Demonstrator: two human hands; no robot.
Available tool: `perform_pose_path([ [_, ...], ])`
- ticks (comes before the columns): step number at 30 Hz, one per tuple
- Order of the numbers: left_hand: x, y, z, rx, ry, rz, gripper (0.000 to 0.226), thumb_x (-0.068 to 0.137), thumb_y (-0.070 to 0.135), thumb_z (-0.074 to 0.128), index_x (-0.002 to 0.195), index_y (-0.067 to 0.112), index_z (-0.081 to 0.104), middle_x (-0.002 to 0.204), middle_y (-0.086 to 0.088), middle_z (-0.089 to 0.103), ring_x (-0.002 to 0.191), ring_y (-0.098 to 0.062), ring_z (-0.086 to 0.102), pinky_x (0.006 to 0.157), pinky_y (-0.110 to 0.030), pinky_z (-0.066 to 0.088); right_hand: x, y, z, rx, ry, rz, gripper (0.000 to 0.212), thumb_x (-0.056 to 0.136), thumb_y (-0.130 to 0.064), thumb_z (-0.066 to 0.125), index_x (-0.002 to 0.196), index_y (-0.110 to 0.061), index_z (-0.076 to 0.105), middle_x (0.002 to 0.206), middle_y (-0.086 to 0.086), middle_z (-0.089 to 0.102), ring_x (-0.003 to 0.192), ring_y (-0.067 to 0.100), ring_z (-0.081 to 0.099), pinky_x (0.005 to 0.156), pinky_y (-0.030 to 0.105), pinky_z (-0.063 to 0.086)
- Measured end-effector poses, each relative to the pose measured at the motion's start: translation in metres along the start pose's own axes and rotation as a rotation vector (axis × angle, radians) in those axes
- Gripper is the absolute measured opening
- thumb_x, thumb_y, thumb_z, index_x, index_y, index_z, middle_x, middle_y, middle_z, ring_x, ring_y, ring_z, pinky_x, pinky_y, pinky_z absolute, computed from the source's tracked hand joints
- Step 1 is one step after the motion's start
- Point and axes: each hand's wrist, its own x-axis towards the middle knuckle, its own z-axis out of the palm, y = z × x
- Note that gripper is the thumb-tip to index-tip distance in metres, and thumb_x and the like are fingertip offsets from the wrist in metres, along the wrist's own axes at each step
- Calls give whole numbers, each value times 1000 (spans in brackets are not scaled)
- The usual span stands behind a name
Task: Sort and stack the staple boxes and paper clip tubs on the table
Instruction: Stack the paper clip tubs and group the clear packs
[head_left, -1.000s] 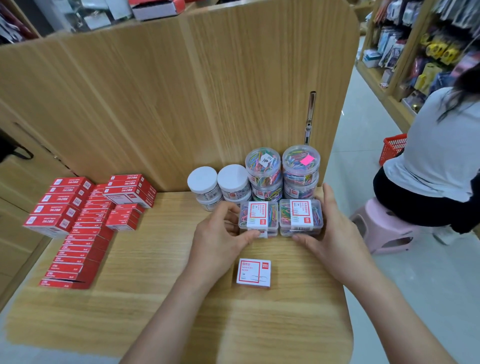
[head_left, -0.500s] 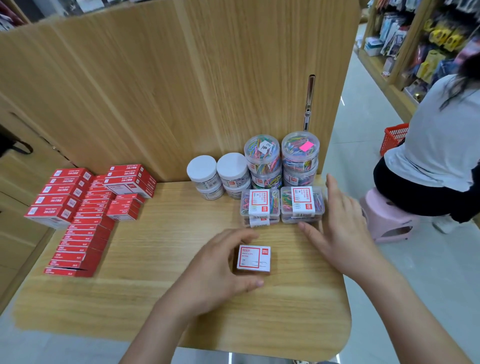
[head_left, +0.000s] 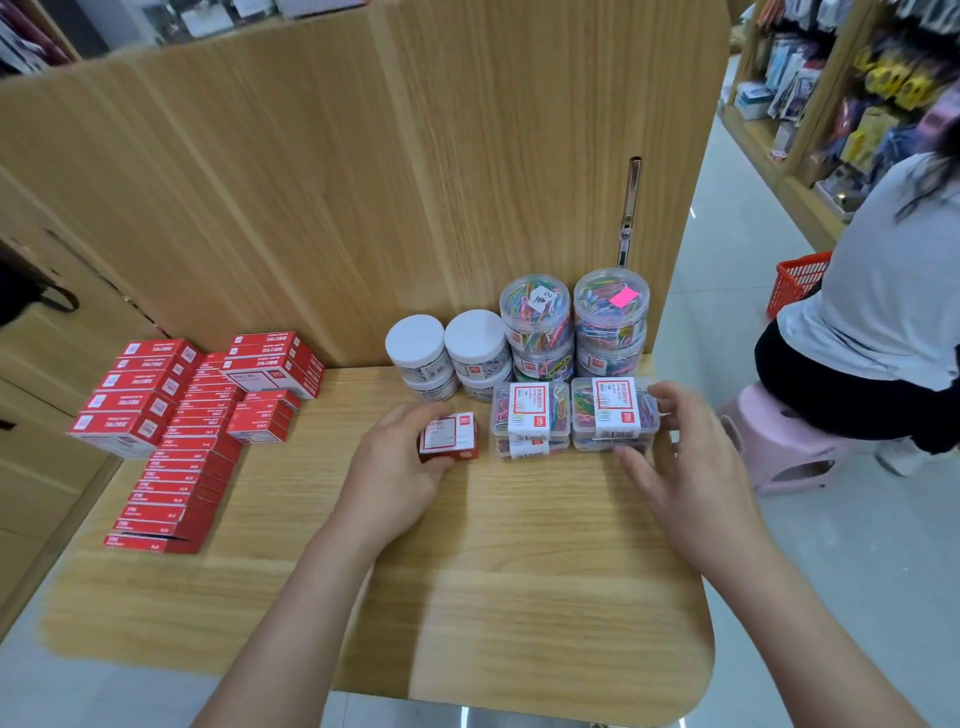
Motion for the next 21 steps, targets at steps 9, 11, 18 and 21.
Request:
perform_pose_path([
  [9, 2, 23, 18, 190, 88, 273, 70, 59, 42, 82, 121, 44, 49, 119, 15, 53, 114, -10, 45, 93, -39, 36, -1, -5, -4, -4, 24, 26, 51, 79, -22, 74, 122, -27, 47, 105, -3, 65, 89, 25, 62, 74, 42, 51],
  [11, 7, 21, 21, 153, 102, 277, 64, 62, 39, 81, 119, 41, 53, 115, 15, 56, 111, -10, 47, 92, -41, 39, -1, -6, -3, -29, 34, 16, 51, 79, -21, 74, 124, -23, 51, 102, -2, 67, 84, 25, 63, 73, 41, 52],
  [18, 12, 11, 30, -1, 125, 308, 65, 64, 24, 83, 121, 38, 54, 107, 13, 63, 100, -13, 55, 86, -45, 46, -5, -5, 4, -89, 82, -35, 50, 80, -27, 70, 127, -15, 56, 106, 3, 64, 80, 23, 63, 66, 44, 56],
  [21, 11, 13, 35, -50, 155, 304, 64, 63, 20, 84, 119, 35, 56, 103, 14, 64, 95, -12, 56, 85, -44, 47, -6, -5, 7, -110, 142, -41, 54, 76, -23, 75, 126, -12, 59, 112, 10, 59, 75, 26, 63, 60, 46, 57],
])
